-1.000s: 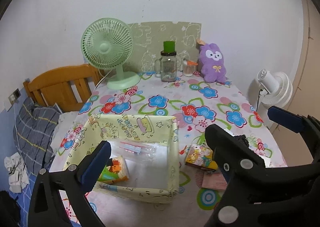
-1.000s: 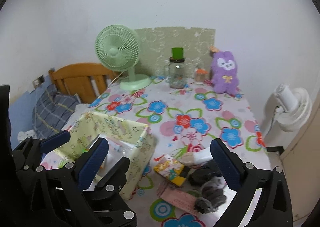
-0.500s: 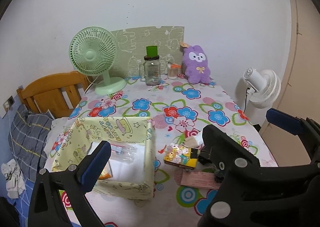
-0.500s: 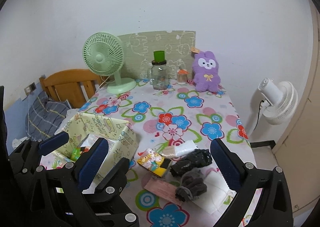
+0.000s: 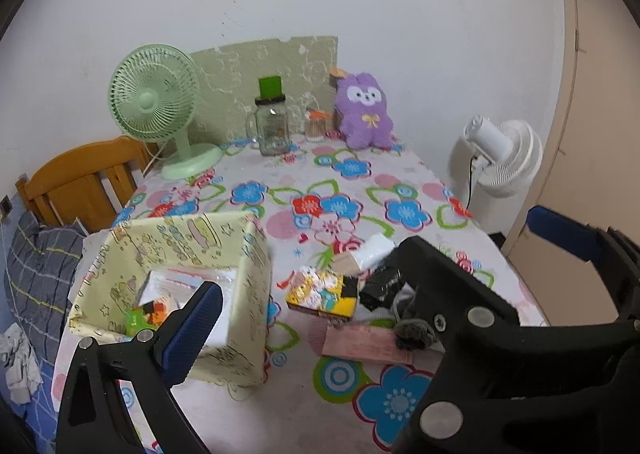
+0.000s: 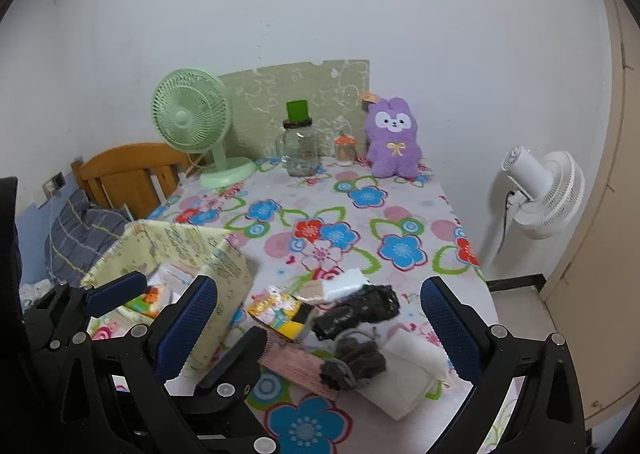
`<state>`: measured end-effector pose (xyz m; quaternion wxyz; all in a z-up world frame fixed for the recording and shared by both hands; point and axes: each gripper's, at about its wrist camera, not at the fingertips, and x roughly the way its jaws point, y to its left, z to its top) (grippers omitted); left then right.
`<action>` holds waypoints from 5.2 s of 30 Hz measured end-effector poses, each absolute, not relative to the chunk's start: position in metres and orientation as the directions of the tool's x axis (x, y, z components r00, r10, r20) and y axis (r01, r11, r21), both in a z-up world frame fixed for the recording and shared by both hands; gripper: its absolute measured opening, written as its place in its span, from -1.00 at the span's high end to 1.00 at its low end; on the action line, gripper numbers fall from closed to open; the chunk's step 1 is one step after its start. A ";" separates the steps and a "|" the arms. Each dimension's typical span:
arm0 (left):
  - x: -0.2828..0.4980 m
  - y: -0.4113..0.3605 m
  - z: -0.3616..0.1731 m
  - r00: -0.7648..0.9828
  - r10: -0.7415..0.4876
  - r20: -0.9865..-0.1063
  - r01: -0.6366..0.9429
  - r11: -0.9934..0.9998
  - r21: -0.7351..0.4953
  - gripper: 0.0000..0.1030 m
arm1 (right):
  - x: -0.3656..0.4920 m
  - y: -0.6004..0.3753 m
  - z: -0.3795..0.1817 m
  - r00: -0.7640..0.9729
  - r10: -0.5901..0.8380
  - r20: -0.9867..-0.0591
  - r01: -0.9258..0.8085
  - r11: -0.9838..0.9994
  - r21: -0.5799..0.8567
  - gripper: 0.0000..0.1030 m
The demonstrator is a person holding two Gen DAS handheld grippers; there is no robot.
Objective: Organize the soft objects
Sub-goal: 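Withdraw both tools from the box back toward the remaining items, then grasp the gray knit glove with the right tool, then lift the gray glove with the right tool while the left tool grasps the pink envelope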
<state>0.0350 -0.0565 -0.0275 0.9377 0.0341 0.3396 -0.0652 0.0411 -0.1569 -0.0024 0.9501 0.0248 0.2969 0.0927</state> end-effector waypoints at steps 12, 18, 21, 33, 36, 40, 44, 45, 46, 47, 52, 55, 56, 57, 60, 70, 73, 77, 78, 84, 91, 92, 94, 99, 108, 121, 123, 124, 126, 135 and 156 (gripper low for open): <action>0.035 -0.069 -0.060 0.749 -0.120 -0.652 0.151 0.988 -0.009 -0.98 | 0.040 -0.170 -0.034 0.797 0.143 -0.587 -0.122 0.990 0.076 -1.00; 0.037 -0.073 -0.078 0.730 -0.125 -0.672 0.155 0.988 -0.016 -0.98 | 0.042 -0.173 -0.052 0.780 0.147 -0.609 -0.120 0.989 0.084 -1.00; 0.039 -0.075 -0.089 0.714 -0.127 -0.688 0.158 0.987 -0.018 -0.98 | 0.045 -0.174 -0.065 0.762 0.153 -0.629 -0.120 0.988 0.095 -1.00; 0.047 -0.082 -0.118 0.667 -0.131 -0.734 0.186 0.983 -0.007 -0.97 | 0.055 -0.177 -0.096 0.723 0.146 -0.675 -0.113 0.989 0.093 -0.99; 0.049 -0.082 -0.123 0.657 -0.120 -0.744 0.180 0.984 0.000 -0.97 | 0.058 -0.176 -0.103 0.714 0.146 -0.685 -0.114 0.989 0.093 -0.98; 0.052 -0.082 -0.128 0.647 -0.119 -0.753 0.178 0.984 -0.003 -0.97 | 0.063 -0.176 -0.109 0.703 0.160 -0.693 -0.126 0.987 0.100 -0.93; 0.054 -0.084 -0.135 0.633 -0.115 -0.765 0.183 0.983 0.004 -0.97 | 0.068 -0.173 -0.117 0.689 0.166 -0.706 -0.139 0.986 0.096 -0.90; 0.054 -0.085 -0.137 0.629 -0.113 -0.769 0.182 0.983 0.005 -0.97 | 0.069 -0.173 -0.119 0.685 0.167 -0.709 -0.140 0.985 0.096 -0.88; 0.055 -0.085 -0.139 0.624 -0.111 -0.774 0.182 0.983 0.005 -0.97 | 0.071 -0.173 -0.121 0.680 0.168 -0.713 -0.140 0.985 0.098 -0.85; 0.056 -0.086 -0.140 0.620 -0.111 -0.777 0.183 0.983 0.006 -0.97 | 0.072 -0.173 -0.124 0.674 0.169 -0.719 -0.141 0.985 0.100 -0.84; 0.060 -0.088 -0.145 0.605 -0.107 -0.789 0.186 0.983 0.008 -0.97 | 0.078 -0.174 -0.133 0.653 0.177 -0.736 -0.142 0.984 0.111 -0.74; 0.063 -0.089 -0.148 0.595 -0.105 -0.797 0.186 0.983 0.009 -0.97 | 0.082 -0.175 -0.137 0.641 0.178 -0.746 -0.142 0.983 0.113 -0.59; 0.064 -0.089 -0.149 0.592 -0.106 -0.799 0.186 0.982 0.007 -0.97 | 0.083 -0.174 -0.138 0.638 0.182 -0.748 -0.147 0.983 0.114 -0.57; 0.064 -0.090 -0.150 0.590 -0.105 -0.800 0.186 0.983 0.008 -0.97 | 0.084 -0.174 -0.139 0.636 0.187 -0.748 -0.153 0.982 0.115 -0.50; 0.066 -0.089 -0.151 0.586 -0.107 -0.803 0.184 0.983 0.003 -0.97 | 0.085 -0.173 -0.139 0.626 0.203 -0.753 -0.170 0.978 0.121 -0.29; 0.067 -0.089 -0.148 0.584 -0.129 -0.802 0.183 0.983 -0.024 -0.97 | 0.079 -0.175 -0.128 0.664 0.165 -0.730 -0.167 0.983 0.071 -0.20; 0.066 -0.088 -0.145 0.587 -0.142 -0.797 0.190 0.981 -0.035 -0.97 | 0.079 -0.178 -0.124 0.673 0.152 -0.724 -0.156 0.986 0.062 -0.19; 0.064 -0.088 -0.143 0.589 -0.120 -0.799 0.201 0.979 0.002 -0.95 | 0.076 -0.183 -0.120 0.682 0.137 -0.718 -0.136 0.989 0.060 -0.19; 0.062 -0.088 -0.143 0.592 -0.114 -0.797 0.206 0.979 0.012 -0.95 | 0.075 -0.184 -0.118 0.685 0.135 -0.716 -0.132 0.989 0.060 -0.19; 0.057 -0.089 -0.141 0.600 -0.127 -0.790 0.223 0.975 0.012 -0.95 | 0.070 -0.188 -0.112 0.701 0.121 -0.703 -0.114 0.992 0.056 -0.19; 0.060 -0.090 -0.146 0.585 -0.111 -0.804 0.226 0.974 0.030 -0.92 | 0.065 -0.193 -0.112 0.705 0.113 -0.700 -0.099 0.993 0.061 -0.19; 0.060 -0.090 -0.146 0.583 -0.110 -0.805 0.229 0.973 0.033 -0.91 | 0.065 -0.194 -0.113 0.703 0.114 -0.702 -0.096 0.993 0.065 -0.18; 0.060 -0.090 -0.148 0.581 -0.104 -0.807 0.231 0.972 0.041 -0.91 | 0.065 -0.194 -0.116 0.697 0.115 -0.708 -0.094 0.993 0.070 -0.18; 0.066 -0.094 -0.153 0.578 -0.090 -0.811 0.225 0.973 0.053 -0.94 | 0.070 -0.194 -0.121 0.685 0.119 -0.719 -0.096 0.993 0.073 -0.19; 0.080 -0.102 -0.151 0.604 -0.068 -0.794 0.216 0.973 0.081 -0.93 | 0.080 -0.197 -0.124 0.675 0.118 -0.728 -0.092 0.993 0.075 -0.19; 0.095 -0.109 -0.152 0.585 -0.110 -0.803 0.250 0.967 0.050 -0.74 | 0.091 -0.199 -0.129 0.657 0.118 -0.744 -0.085 0.993 0.082 -0.19; 0.095 -0.109 -0.152 0.569 -0.131 -0.812 0.257 0.966 0.024 -0.66 | 0.092 -0.198 -0.130 0.656 0.120 -0.745 -0.087 0.993 0.083 -0.19; 0.095 -0.109 -0.152 0.564 -0.142 -0.813 0.265 0.964 0.015 -0.57 | 0.092 -0.198 -0.130 0.654 0.124 -0.746 -0.086 0.992 0.090 -0.19; 0.093 -0.111 -0.151 0.556 -0.164 -0.815 0.281 0.960 -0.001 -0.43 | 0.093 -0.197 -0.130 0.653 0.126 -0.747 -0.085 0.992 0.093 -0.19; 0.082 -0.109 -0.148 0.534 -0.200 -0.822 0.305 0.952 -0.034 0.18 | 0.090 -0.194 -0.129 0.650 0.121 -0.750 -0.086 0.993 0.086 -0.19; 0.056 -0.095 -0.117 0.602 -0.186 -0.776 0.256 0.966 -0.033 0.22 | 0.065 -0.181 -0.102 0.681 0.144 -0.717 -0.090 0.989 0.113 -0.19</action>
